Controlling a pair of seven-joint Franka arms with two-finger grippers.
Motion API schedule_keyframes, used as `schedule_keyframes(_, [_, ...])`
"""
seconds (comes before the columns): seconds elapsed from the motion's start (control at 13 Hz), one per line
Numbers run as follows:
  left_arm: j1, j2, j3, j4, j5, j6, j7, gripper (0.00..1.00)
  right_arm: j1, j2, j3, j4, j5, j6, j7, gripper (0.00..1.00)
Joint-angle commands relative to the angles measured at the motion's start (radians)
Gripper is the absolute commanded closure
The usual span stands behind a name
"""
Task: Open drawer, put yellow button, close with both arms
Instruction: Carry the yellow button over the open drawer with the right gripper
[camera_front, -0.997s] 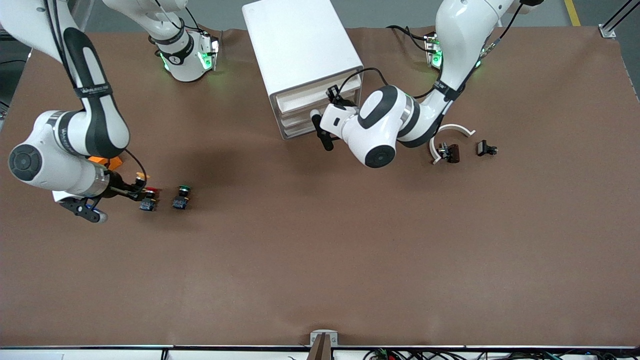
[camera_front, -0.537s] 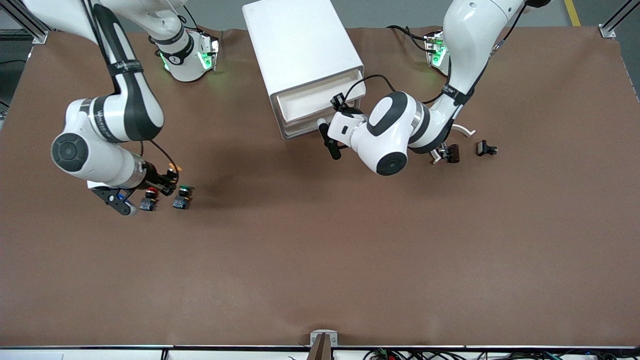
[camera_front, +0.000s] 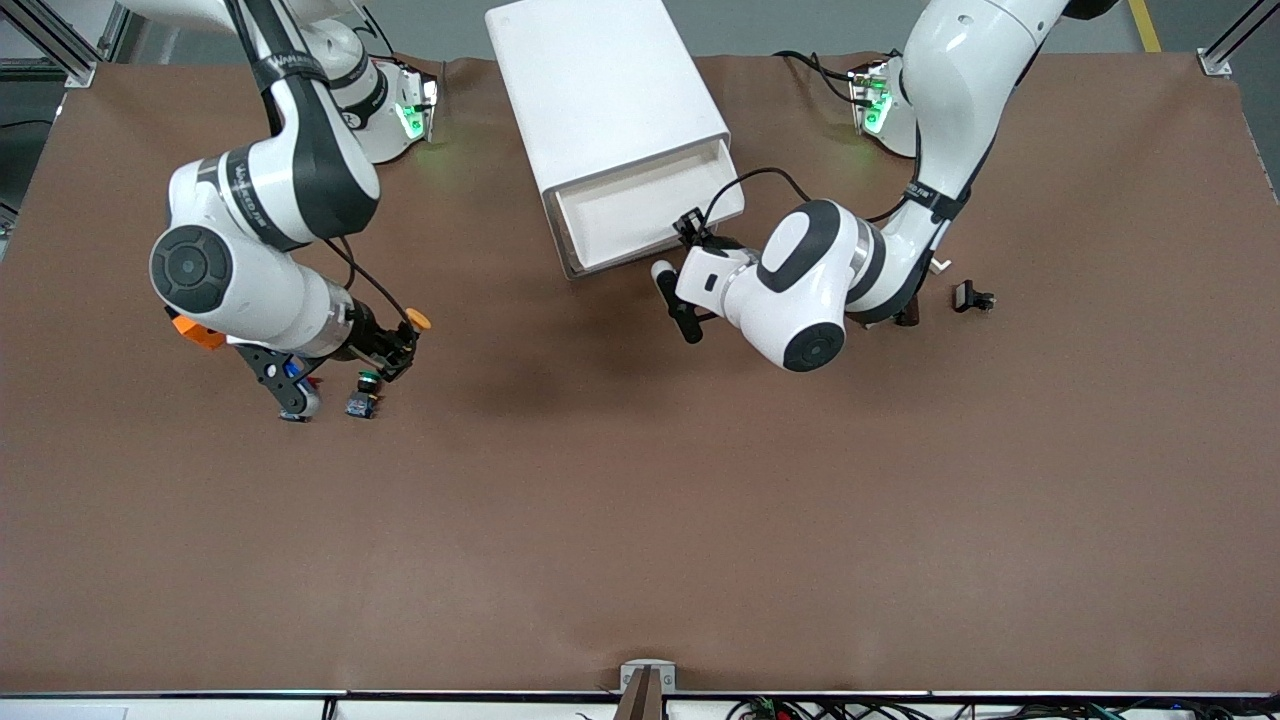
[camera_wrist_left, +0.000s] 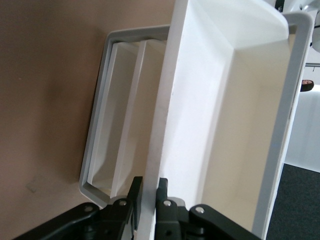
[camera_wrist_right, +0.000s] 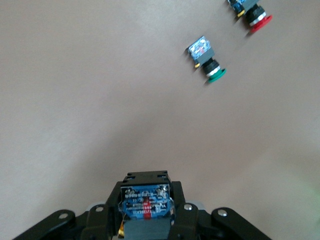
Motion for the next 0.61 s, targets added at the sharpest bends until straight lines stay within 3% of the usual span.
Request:
schedule_keyframes(0.0, [0.016, 0.042, 0.025, 0.039, 0.073, 0.036, -0.03, 0.9, 0.058, 0.001, -0.011, 0.084, 0.012, -0.087, 0.105, 1.0])
schedule_keyframes(0.54, [0.064, 0.038, 0.024, 0.051, 0.096, 0.036, -0.022, 0.9, 0.184, 0.001, -0.011, 0.186, 0.064, -0.166, 0.361, 1.0])
